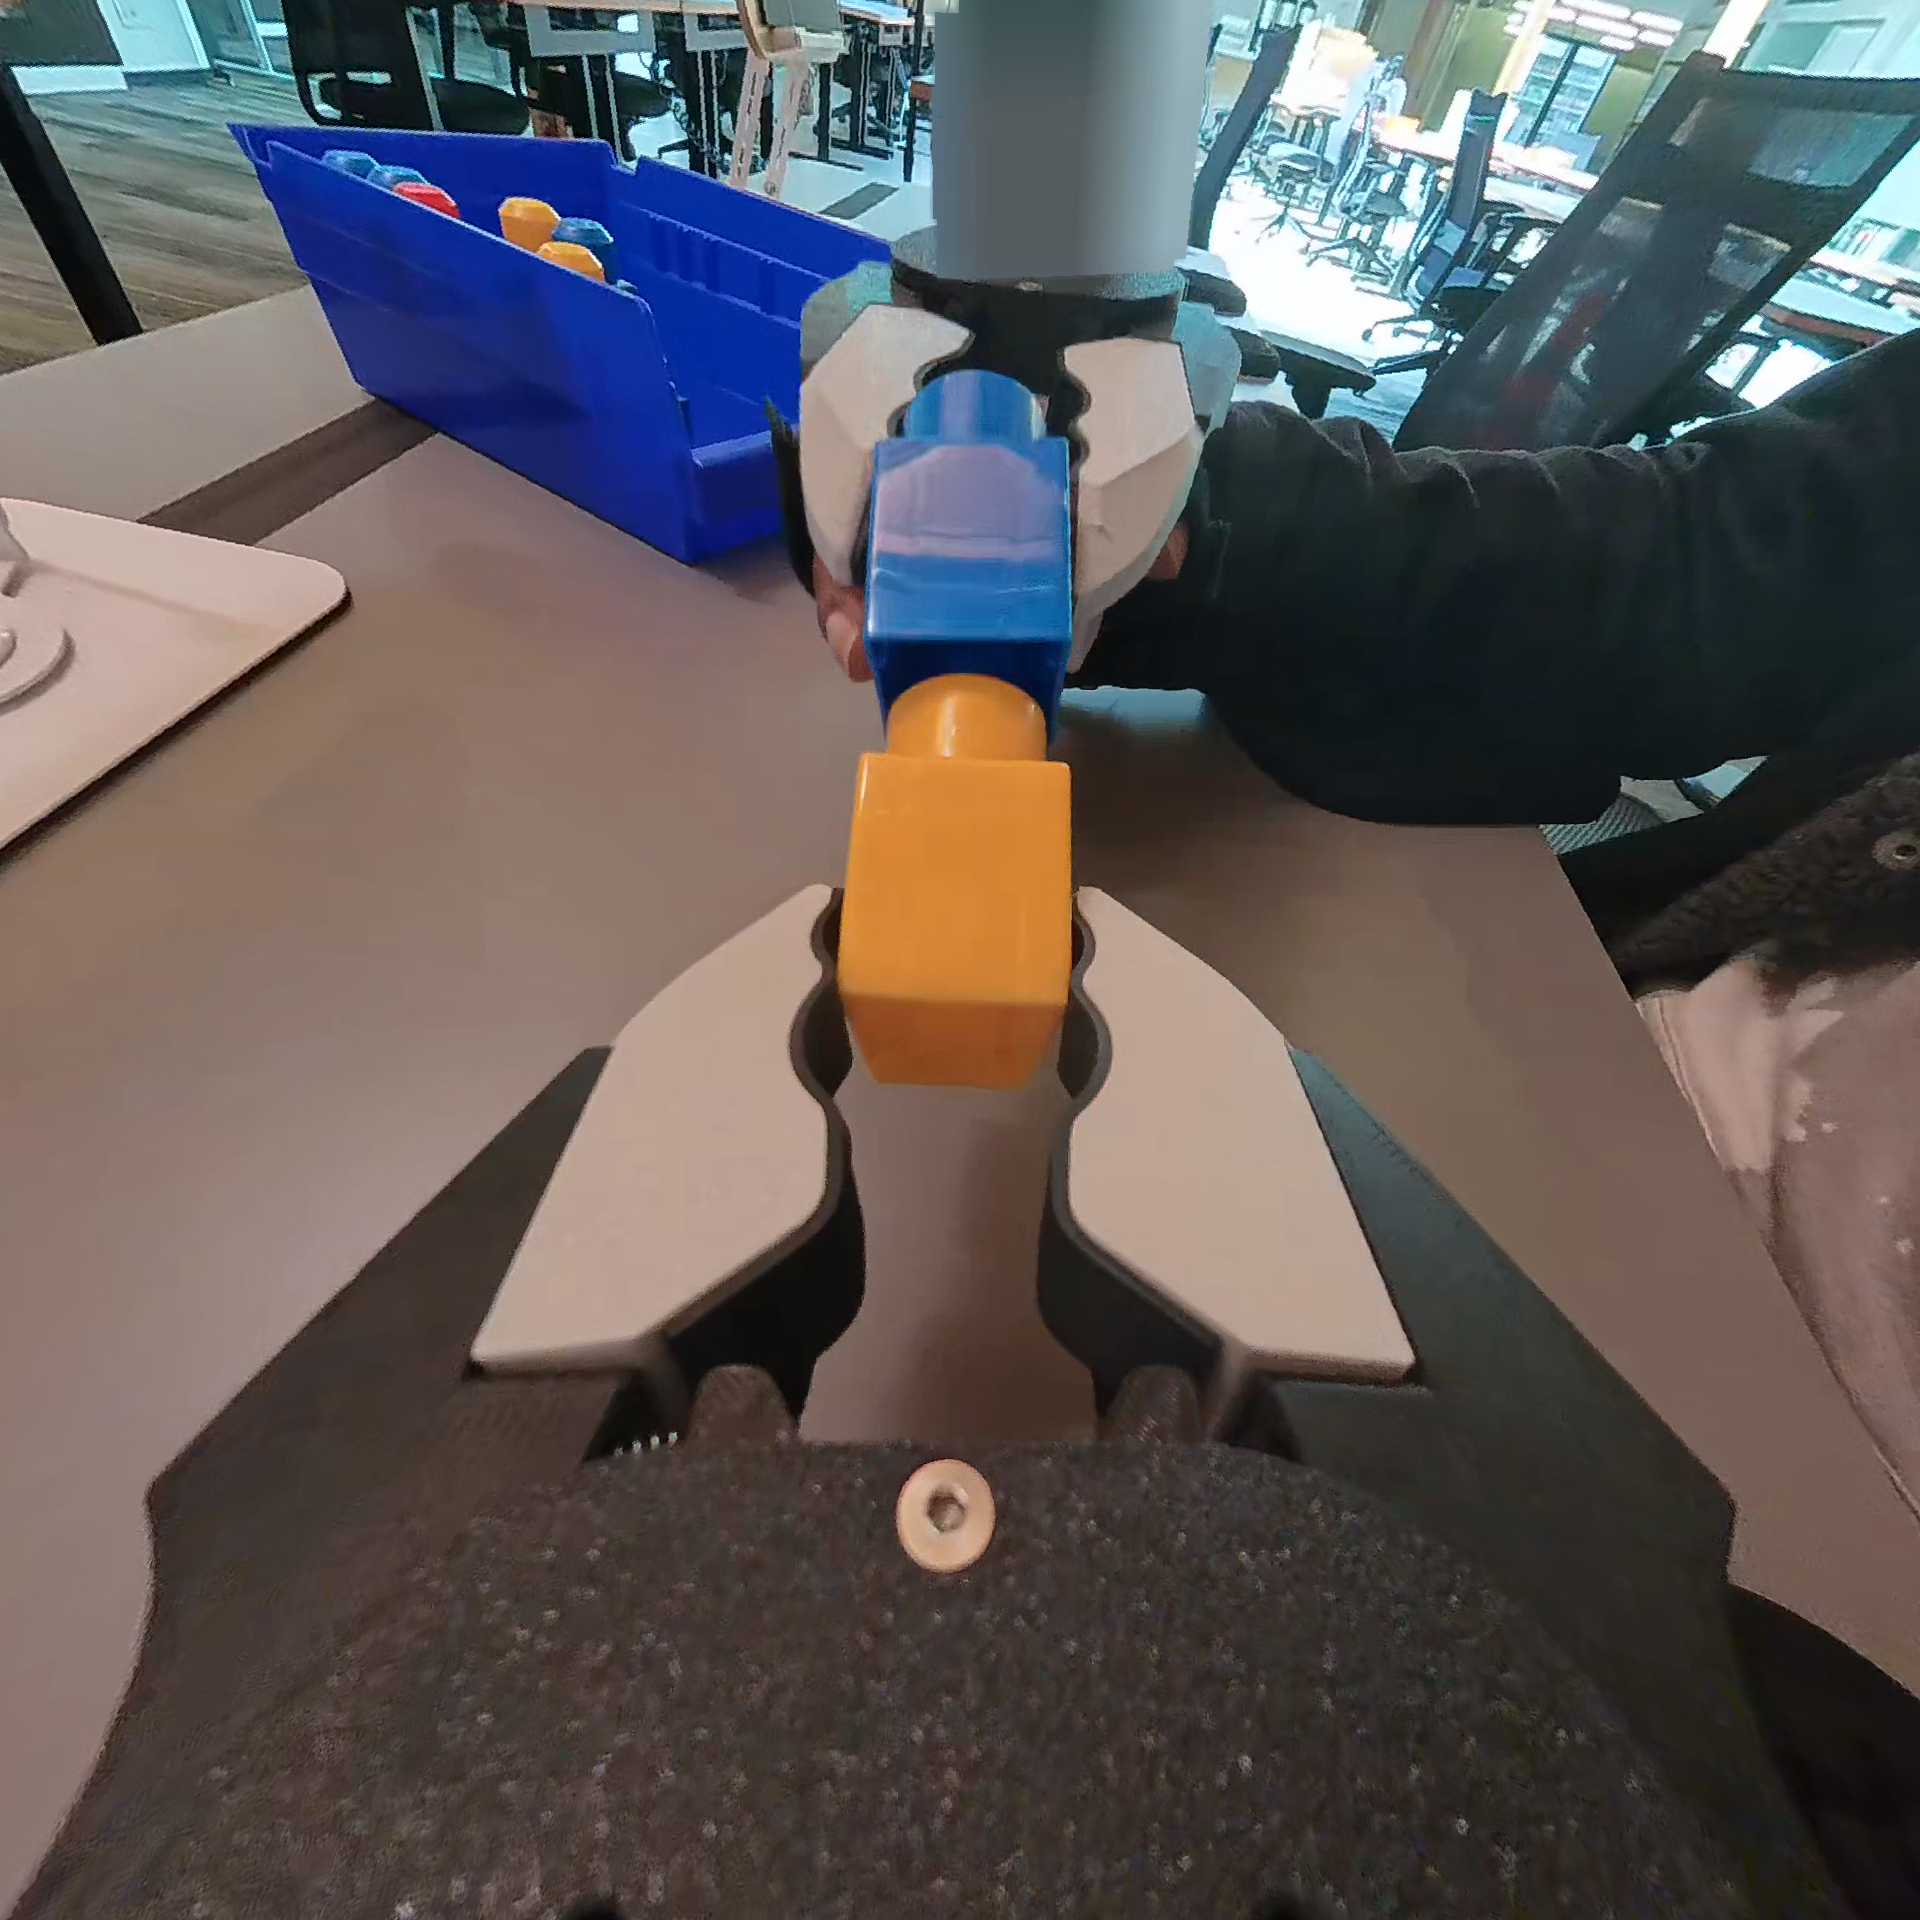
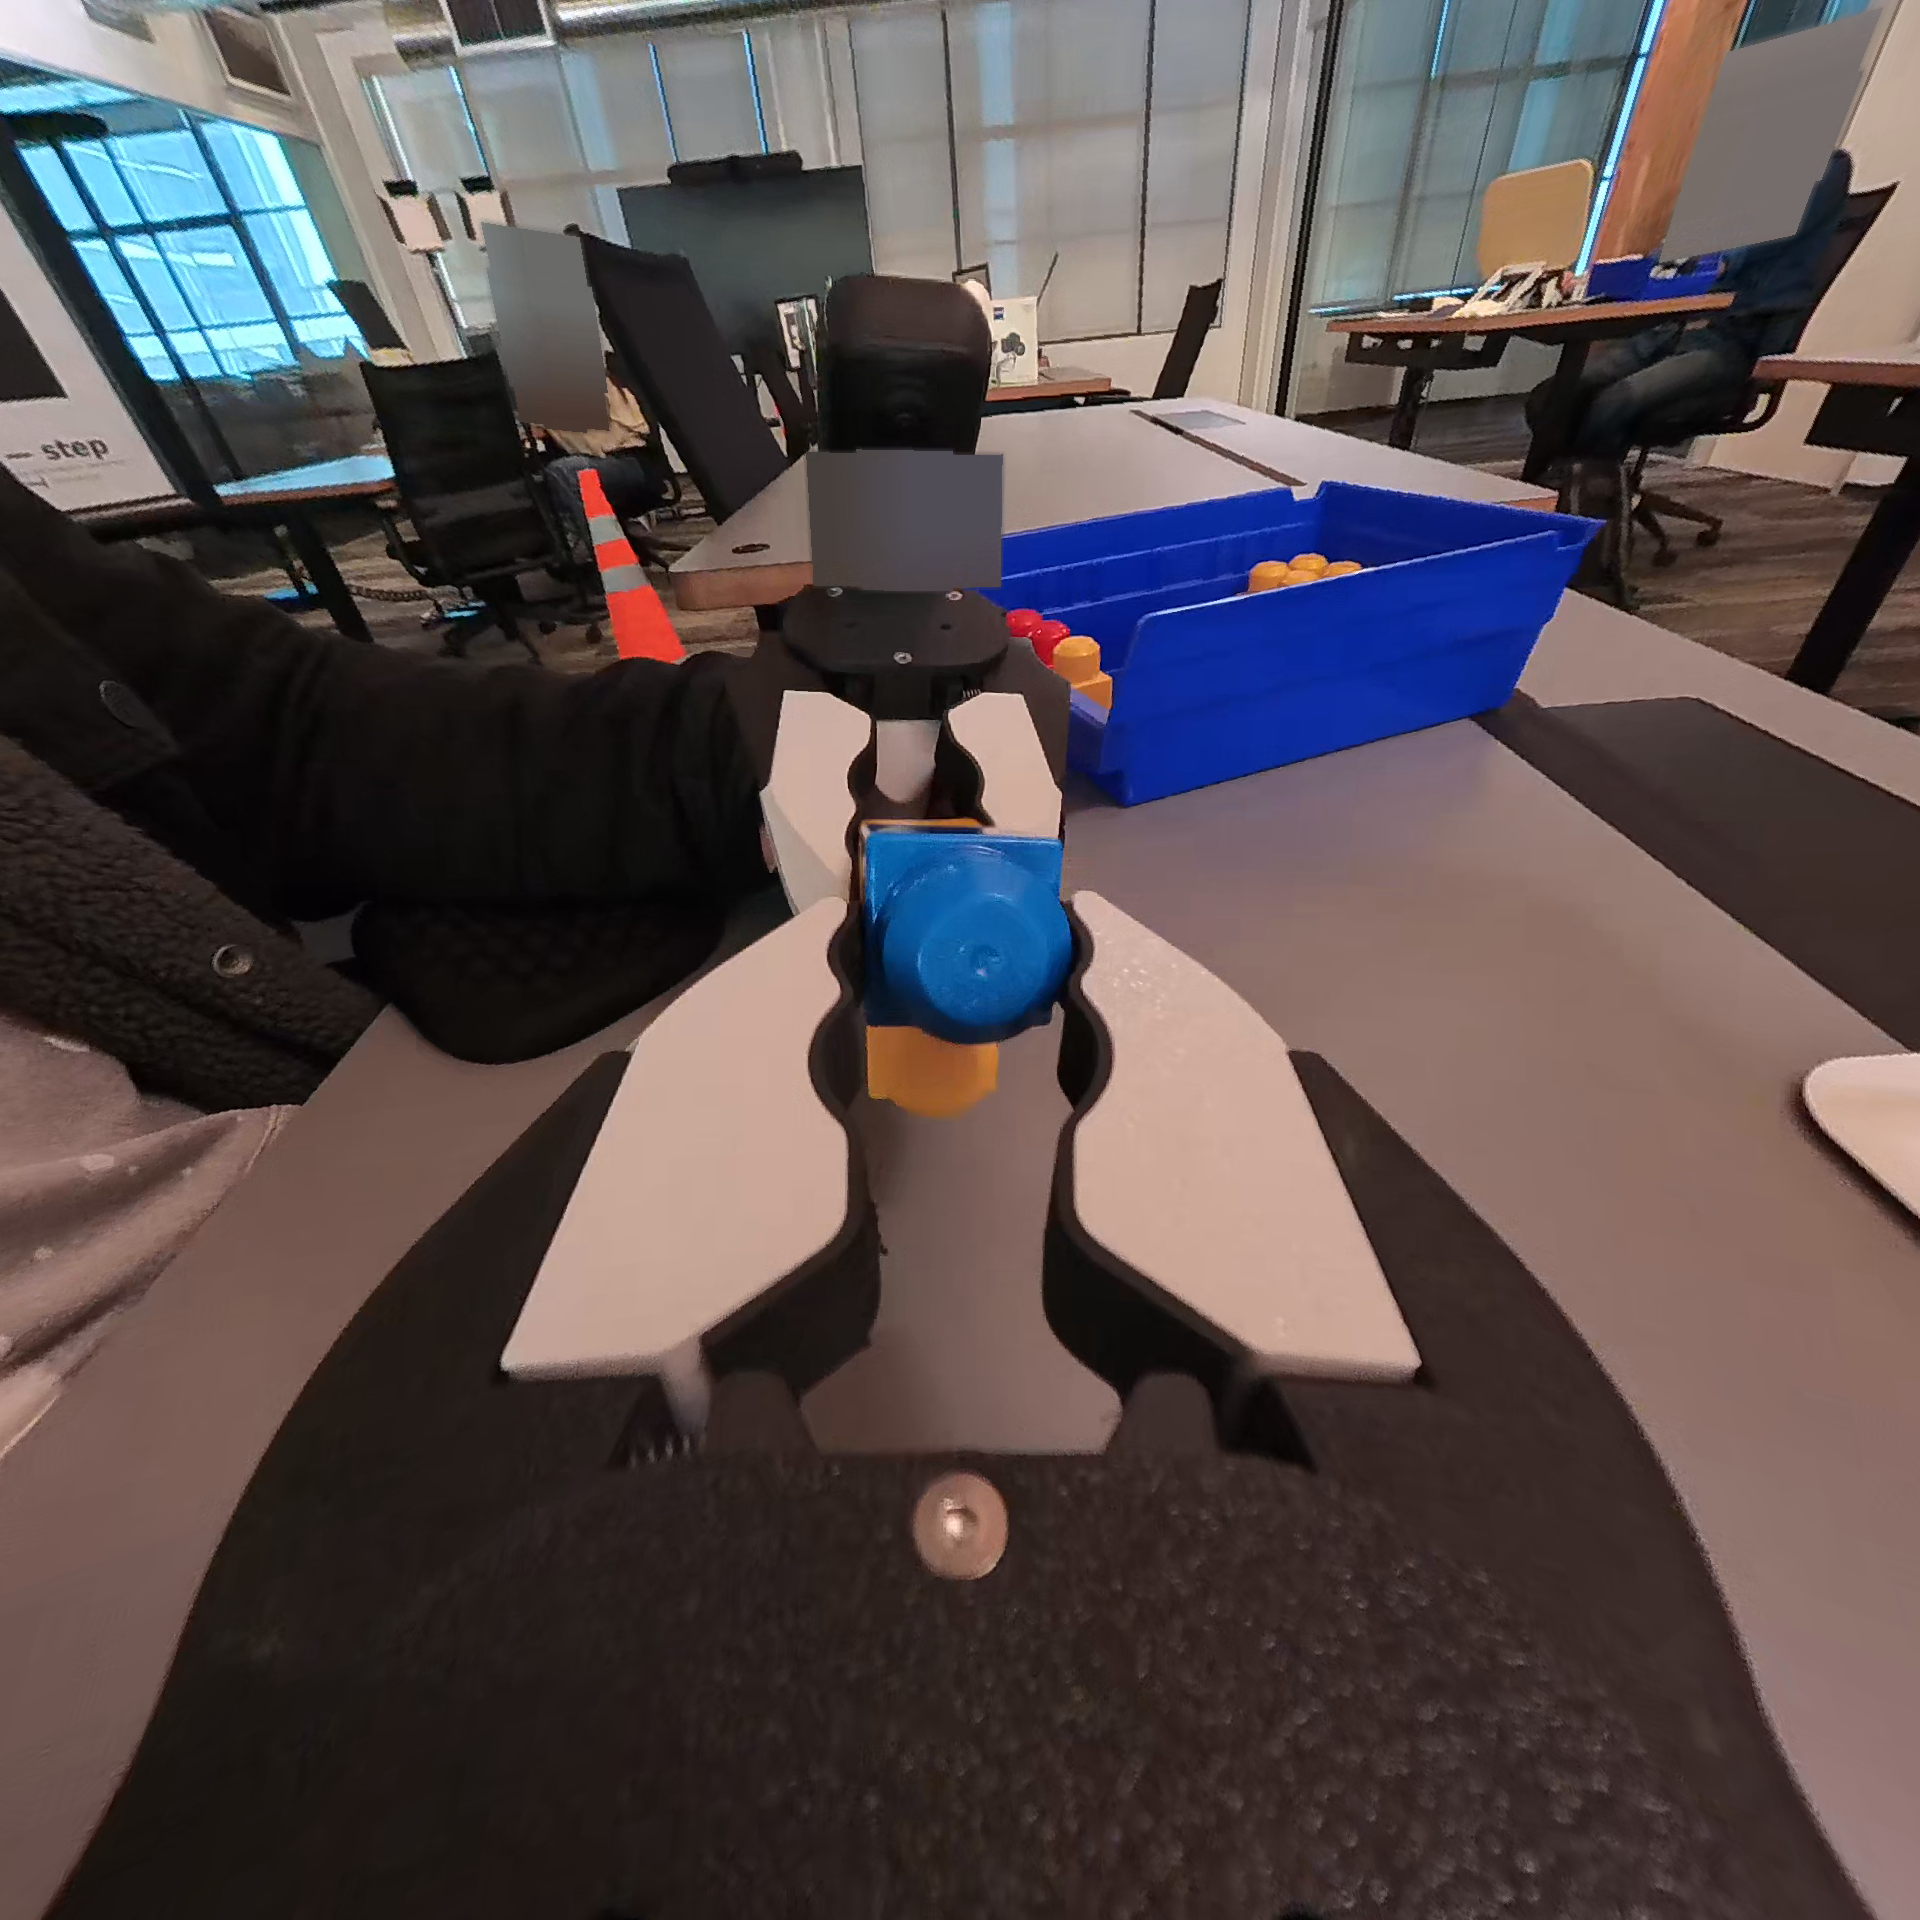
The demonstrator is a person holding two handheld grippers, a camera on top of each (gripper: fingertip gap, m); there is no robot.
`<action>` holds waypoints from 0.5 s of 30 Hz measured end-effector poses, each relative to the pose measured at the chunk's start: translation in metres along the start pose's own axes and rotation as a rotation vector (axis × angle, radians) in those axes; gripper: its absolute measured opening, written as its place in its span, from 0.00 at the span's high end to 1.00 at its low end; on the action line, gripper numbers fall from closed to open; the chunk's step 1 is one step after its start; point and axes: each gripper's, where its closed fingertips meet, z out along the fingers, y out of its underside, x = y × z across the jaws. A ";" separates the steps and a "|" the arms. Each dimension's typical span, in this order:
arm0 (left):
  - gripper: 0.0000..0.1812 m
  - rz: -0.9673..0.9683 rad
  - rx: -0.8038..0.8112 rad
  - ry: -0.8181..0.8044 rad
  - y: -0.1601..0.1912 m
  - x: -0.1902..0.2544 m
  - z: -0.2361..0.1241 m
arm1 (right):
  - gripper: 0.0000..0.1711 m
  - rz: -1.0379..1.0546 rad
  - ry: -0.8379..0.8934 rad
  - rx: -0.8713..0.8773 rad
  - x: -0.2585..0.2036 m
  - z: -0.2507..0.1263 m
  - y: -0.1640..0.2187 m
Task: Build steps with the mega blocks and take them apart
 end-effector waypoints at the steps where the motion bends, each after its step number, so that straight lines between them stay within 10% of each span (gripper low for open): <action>1: 0.79 -0.001 0.005 0.004 -0.001 0.001 0.000 | 0.80 -0.003 -0.002 -0.010 -0.001 0.001 0.002; 15: 0.79 -0.015 0.022 0.013 -0.005 0.002 -0.003 | 0.80 -0.037 0.003 -0.088 -0.005 0.018 0.025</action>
